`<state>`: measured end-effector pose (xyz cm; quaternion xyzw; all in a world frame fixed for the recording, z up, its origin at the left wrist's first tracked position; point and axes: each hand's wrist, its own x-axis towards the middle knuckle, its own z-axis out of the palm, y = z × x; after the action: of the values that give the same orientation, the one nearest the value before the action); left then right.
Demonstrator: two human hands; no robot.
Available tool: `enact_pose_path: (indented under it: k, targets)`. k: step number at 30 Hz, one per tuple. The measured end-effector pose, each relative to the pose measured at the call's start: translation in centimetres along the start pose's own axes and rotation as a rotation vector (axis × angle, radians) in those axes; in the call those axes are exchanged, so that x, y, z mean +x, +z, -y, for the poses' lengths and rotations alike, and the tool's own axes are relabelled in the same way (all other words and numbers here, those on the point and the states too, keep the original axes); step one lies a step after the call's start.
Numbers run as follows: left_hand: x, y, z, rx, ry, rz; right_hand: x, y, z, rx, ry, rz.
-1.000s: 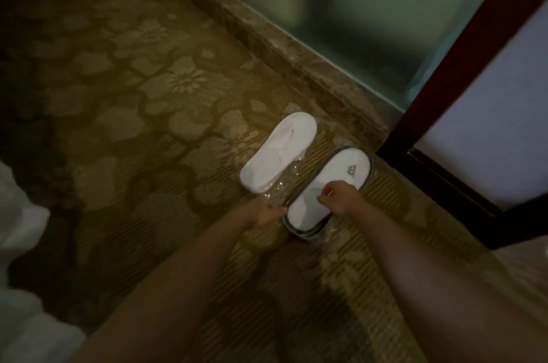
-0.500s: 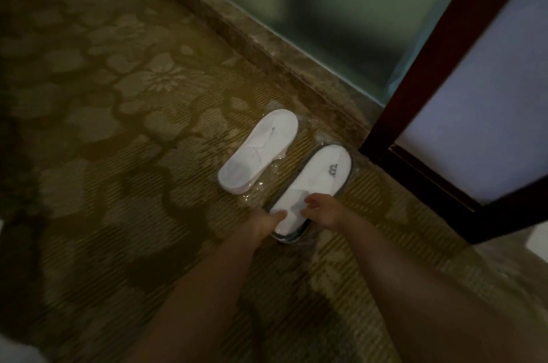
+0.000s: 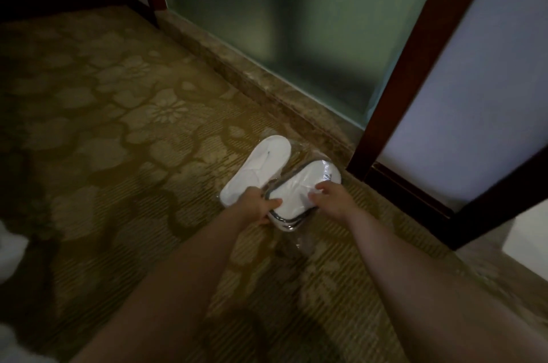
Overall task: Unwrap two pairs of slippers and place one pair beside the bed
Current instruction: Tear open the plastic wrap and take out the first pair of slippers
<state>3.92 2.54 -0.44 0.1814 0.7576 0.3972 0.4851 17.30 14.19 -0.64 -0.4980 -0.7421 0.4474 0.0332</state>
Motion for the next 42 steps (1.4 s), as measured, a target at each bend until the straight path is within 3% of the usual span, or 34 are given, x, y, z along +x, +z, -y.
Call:
enact_pose_path:
  k: [3,6,11,16,19,22,25,31,38,42]
  targets:
    - [-2.2,-4.5,-0.8,0.029,0.032,0.042,-0.9,-0.1,2.2,-0.068,0.01,-0.247]
    - [-4.9,-9.3,-0.8,0.011,0.027,0.069,-2.2,-0.2,4.9,0.235,0.113,-0.367]
    - [-8.5,-15.6,1.4,-0.027,0.073,0.08,-3.9,0.7,8.6,0.78,0.22,-0.206]
    - [-11.1,-19.8,2.4,-0.016,-0.014,0.203,-5.5,1.5,11.3,0.97,0.114,0.024]
    - [-12.5,-19.5,2.0,0.1,-0.039,0.083,-6.2,1.5,12.6,0.916,0.031,0.021]
    - [-12.6,-17.9,1.4,0.218,0.052,-0.208,-6.7,1.2,13.2,0.759,-0.059,-0.027]
    - [-11.9,-15.7,-0.5,0.112,0.195,-0.344,-7.2,0.8,13.7,0.667,-0.147,-0.08]
    - [-10.6,-10.9,-4.2,-0.074,0.397,-0.323,-8.4,1.1,14.1,0.573,-0.228,-0.063]
    - [-10.2,-10.9,-3.1,-0.346,0.338,-0.218,-8.8,1.8,14.7,0.388,-0.322,0.027]
    - [-9.7,-12.3,-2.2,-0.367,0.291,-0.287,-8.6,1.9,15.6,0.279,-0.41,0.13]
